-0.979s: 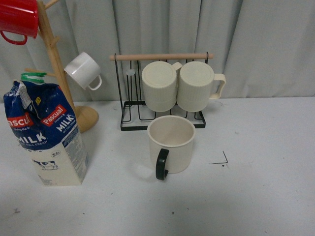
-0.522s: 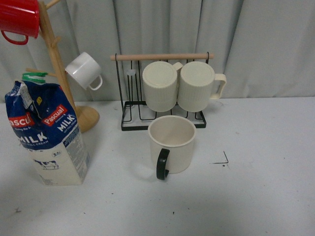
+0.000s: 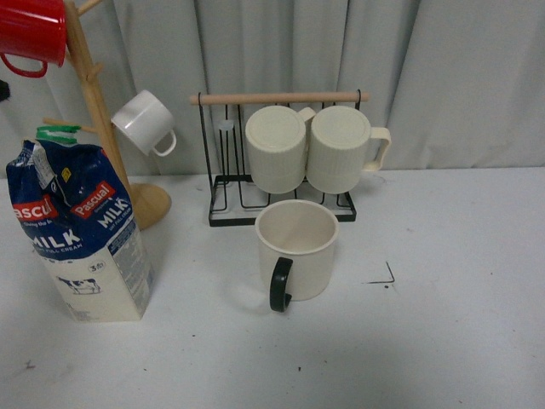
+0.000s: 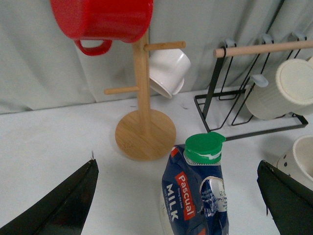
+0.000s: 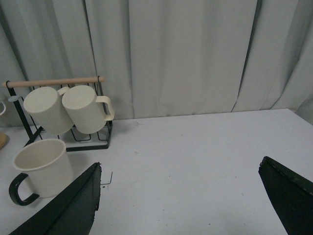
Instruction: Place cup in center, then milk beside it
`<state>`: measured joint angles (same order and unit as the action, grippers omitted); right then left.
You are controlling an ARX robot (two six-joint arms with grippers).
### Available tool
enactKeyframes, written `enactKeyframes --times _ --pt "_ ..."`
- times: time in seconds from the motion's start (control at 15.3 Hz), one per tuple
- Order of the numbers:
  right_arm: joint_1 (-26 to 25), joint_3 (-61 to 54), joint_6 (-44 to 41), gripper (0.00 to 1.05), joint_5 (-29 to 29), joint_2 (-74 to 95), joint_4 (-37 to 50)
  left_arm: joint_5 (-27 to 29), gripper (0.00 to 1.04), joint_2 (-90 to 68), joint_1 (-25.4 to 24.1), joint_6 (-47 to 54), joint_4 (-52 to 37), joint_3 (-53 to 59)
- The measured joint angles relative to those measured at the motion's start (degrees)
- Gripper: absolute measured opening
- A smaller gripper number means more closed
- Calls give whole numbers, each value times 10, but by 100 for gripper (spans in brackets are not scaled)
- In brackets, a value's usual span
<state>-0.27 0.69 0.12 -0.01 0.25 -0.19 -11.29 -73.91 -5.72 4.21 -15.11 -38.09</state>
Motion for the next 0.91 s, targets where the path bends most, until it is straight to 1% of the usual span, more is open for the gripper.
enactKeyframes --times 0.2,0.33,0.46,0.59,0.91 --pt "0 0 0 98 0 0 0 13 98 -65 3 27 -5 -16" --pt "0 0 0 98 0 0 0 34 98 -103 3 43 -24 -41" --pt "0 0 0 98 0 0 0 44 98 -132 10 44 -43 -56" --pt "0 0 0 98 0 0 0 55 98 -142 15 44 -53 -60" --pt "0 0 0 98 0 0 0 59 98 -136 12 44 -68 -43"
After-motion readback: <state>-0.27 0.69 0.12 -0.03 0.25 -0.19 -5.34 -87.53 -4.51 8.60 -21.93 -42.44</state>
